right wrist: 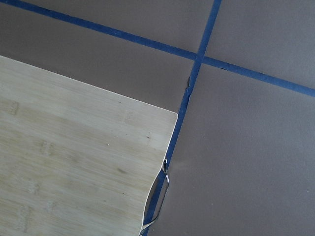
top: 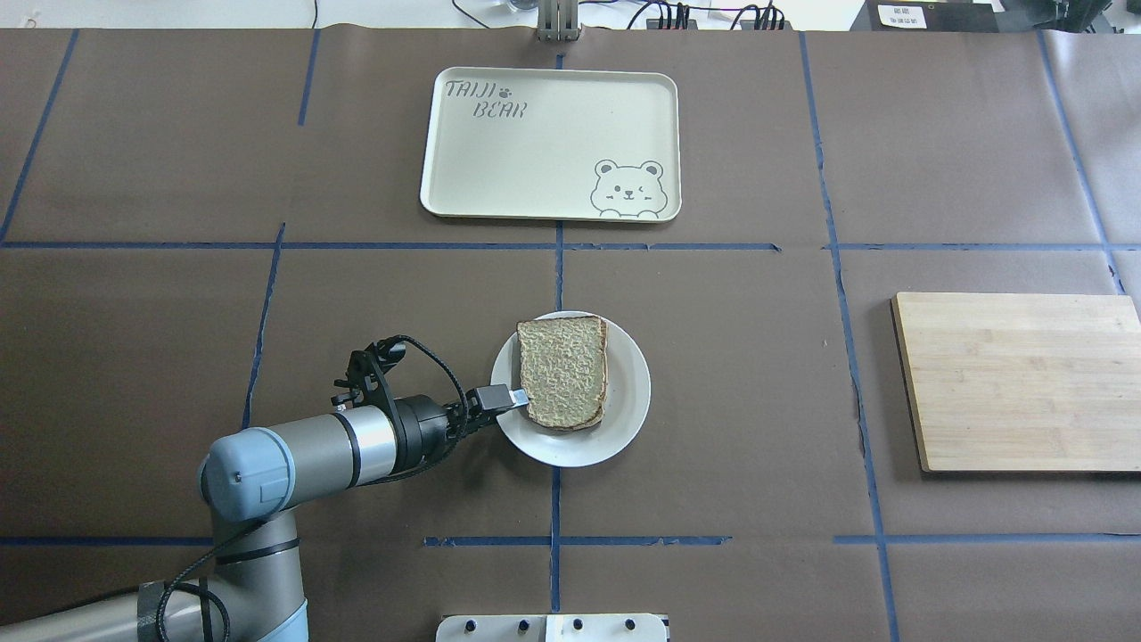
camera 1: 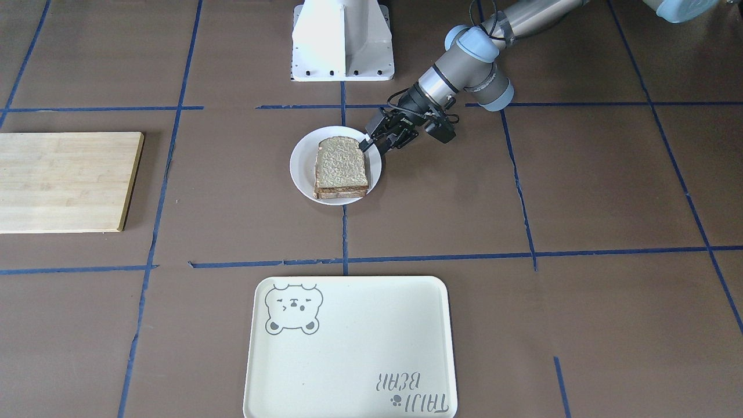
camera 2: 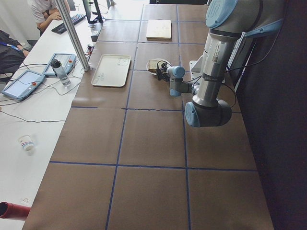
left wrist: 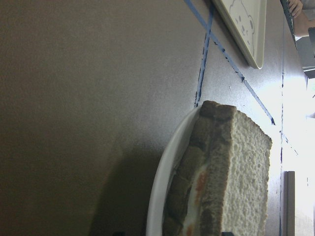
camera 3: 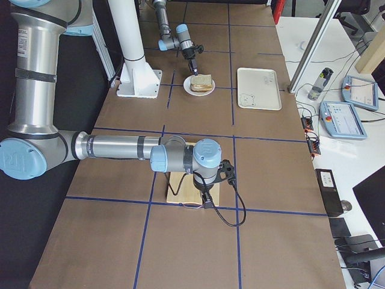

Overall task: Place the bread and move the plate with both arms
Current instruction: 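Slide the plate with the left gripper toward the bear tray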

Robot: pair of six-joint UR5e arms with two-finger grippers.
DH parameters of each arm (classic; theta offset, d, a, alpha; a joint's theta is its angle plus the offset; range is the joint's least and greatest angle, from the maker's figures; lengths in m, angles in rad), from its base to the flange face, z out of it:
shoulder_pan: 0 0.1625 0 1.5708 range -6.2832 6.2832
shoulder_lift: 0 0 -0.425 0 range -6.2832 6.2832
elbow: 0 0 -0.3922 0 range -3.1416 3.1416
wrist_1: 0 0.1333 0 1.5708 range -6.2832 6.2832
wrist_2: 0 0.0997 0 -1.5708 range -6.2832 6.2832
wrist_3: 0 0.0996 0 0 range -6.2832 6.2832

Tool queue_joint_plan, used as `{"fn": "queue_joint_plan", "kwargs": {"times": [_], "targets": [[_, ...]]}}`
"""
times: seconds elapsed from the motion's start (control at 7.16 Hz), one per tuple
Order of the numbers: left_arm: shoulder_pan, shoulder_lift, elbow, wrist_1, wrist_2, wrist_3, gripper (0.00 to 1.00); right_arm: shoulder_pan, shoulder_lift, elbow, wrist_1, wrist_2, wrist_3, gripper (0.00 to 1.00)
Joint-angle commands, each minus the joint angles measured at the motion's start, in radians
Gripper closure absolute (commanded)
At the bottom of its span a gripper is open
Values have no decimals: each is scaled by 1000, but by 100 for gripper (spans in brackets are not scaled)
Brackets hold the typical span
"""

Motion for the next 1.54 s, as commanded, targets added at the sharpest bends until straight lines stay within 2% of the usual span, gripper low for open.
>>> {"fn": "queue_joint_plan", "kwargs": {"times": [0.0,0.42,0.84,1.26,1.4], "targets": [[0,-3,6,-3,0,-1,73,-1,0,0,-1,-2,0,0],[0,-3,6,-37,-1,-1,82,-1,0,-2,-3,-2,0,0],[0,-5,1,-46,-2,-1,98,-1,0,0,-3,-2,0,0],[-11,-3,1,-199,5,-84,100,-1,0,0,-3,-2,0,0],[-11,-3,2,-235,47,-87,100,-1,0,-2,-3,-2,0,0]]}}
